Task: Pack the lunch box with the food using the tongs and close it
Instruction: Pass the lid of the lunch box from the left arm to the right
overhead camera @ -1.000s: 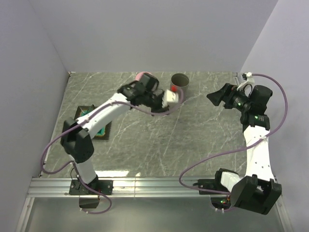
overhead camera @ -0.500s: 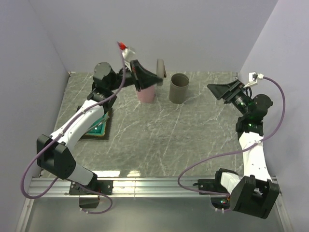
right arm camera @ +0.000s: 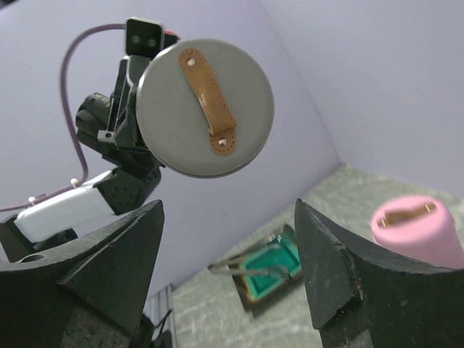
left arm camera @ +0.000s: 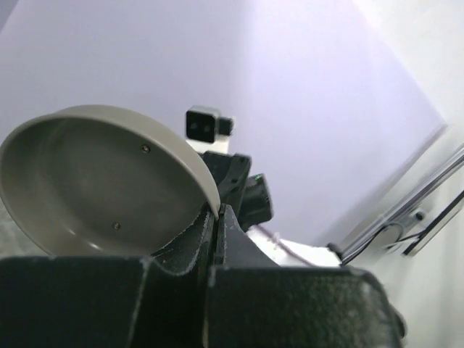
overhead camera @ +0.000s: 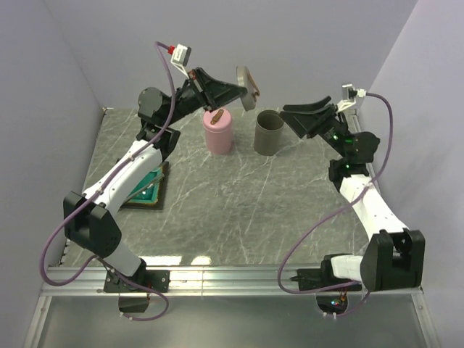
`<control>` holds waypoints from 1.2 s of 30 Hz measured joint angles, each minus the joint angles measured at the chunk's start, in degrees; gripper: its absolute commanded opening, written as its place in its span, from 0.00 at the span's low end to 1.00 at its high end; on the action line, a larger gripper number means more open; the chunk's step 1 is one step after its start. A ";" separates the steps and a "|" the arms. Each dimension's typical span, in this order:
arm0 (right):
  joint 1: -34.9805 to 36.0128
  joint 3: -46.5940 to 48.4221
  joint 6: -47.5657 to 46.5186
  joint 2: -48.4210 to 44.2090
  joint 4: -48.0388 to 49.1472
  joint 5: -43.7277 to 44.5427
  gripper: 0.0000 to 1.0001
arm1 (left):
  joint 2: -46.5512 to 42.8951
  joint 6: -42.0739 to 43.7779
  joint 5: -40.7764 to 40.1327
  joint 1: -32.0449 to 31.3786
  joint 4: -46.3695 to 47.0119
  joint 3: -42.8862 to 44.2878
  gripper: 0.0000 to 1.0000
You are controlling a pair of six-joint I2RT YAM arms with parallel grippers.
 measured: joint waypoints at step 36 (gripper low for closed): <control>12.24 17.86 15.13 22.03 19.04 16.92 0.62 | 8.11 -14.69 -6.78 -1.75 -2.97 13.88 0.00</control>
